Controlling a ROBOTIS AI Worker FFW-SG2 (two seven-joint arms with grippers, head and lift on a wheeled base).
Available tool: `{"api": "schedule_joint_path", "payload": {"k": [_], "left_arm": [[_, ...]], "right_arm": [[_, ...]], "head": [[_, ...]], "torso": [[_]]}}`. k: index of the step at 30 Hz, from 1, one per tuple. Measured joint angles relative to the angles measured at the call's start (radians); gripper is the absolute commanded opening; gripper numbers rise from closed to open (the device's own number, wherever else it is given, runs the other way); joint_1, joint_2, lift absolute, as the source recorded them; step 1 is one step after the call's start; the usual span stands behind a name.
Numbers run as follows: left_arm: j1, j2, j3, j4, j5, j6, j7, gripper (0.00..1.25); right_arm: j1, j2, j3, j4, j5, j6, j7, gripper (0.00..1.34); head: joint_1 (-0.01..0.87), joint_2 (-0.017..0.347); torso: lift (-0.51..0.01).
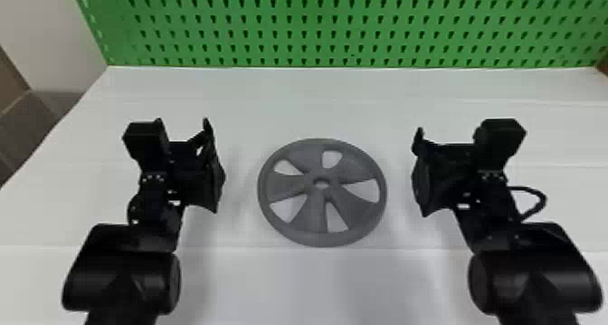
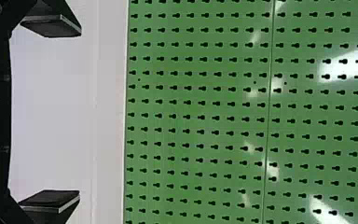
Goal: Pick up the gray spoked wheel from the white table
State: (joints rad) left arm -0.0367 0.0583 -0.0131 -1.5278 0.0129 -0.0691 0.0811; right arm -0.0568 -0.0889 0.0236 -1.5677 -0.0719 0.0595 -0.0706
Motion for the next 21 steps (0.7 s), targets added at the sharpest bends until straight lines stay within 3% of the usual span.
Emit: {"api": "schedule_joint_path", "payload": {"k": [21], "left_arm": [[0.0,0.0,-0.002,0.0,0.012,0.006,0.0,0.88]], "right_arm": [[-0.005,-0.002,0.004,-0.008,-0.007,0.032,0.0,1.26]], "head": [[0.782,0.057]], "torso": [[-0.097]]}}
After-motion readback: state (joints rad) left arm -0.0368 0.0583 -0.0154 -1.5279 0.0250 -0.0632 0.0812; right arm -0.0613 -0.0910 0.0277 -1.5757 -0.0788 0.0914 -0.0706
